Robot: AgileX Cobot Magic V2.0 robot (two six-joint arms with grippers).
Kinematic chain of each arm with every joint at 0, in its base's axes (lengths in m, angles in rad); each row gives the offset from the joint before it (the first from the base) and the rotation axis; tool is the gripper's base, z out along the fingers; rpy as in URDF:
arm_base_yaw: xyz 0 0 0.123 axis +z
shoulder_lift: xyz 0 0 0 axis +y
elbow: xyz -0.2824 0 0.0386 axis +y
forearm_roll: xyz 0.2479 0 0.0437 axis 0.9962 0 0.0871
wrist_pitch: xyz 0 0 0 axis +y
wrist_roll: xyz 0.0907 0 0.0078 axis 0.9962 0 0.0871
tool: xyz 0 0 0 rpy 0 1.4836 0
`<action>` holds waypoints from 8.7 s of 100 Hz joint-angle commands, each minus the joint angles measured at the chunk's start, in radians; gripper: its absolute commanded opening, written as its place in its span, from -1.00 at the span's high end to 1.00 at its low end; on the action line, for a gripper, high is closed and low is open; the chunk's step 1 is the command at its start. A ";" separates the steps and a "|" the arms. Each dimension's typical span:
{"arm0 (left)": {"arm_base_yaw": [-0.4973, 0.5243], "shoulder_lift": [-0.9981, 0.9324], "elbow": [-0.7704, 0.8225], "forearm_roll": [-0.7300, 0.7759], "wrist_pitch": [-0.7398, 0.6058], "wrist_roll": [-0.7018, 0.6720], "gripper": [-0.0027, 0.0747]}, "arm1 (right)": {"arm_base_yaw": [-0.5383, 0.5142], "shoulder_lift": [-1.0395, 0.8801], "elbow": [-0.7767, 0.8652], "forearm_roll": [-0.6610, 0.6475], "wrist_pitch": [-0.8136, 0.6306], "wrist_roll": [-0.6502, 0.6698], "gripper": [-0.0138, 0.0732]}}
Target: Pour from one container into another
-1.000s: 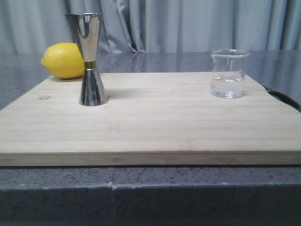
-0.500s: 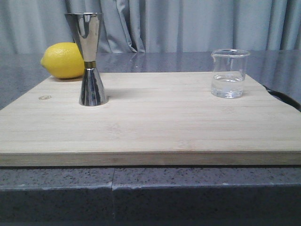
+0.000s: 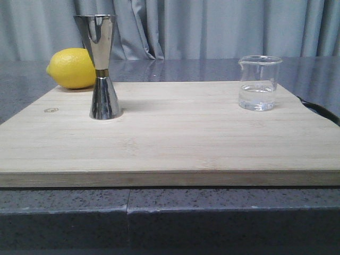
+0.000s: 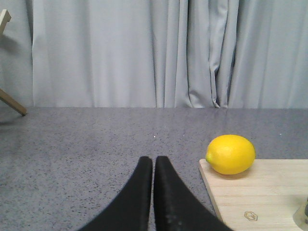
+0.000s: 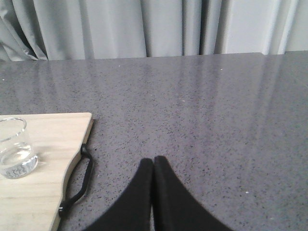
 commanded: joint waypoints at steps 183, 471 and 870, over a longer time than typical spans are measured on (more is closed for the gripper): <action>0.003 0.144 -0.125 -0.002 0.000 -0.008 -0.28 | -0.004 0.125 -0.127 -0.015 -0.048 0.010 -0.45; -0.092 1.472 -0.367 -1.729 0.958 2.234 -0.50 | -0.004 0.125 -0.127 -0.015 0.001 0.010 -0.71; -0.124 1.474 -0.573 -1.729 0.947 2.079 0.37 | 0.488 1.232 -0.094 0.176 -1.176 -0.173 -0.71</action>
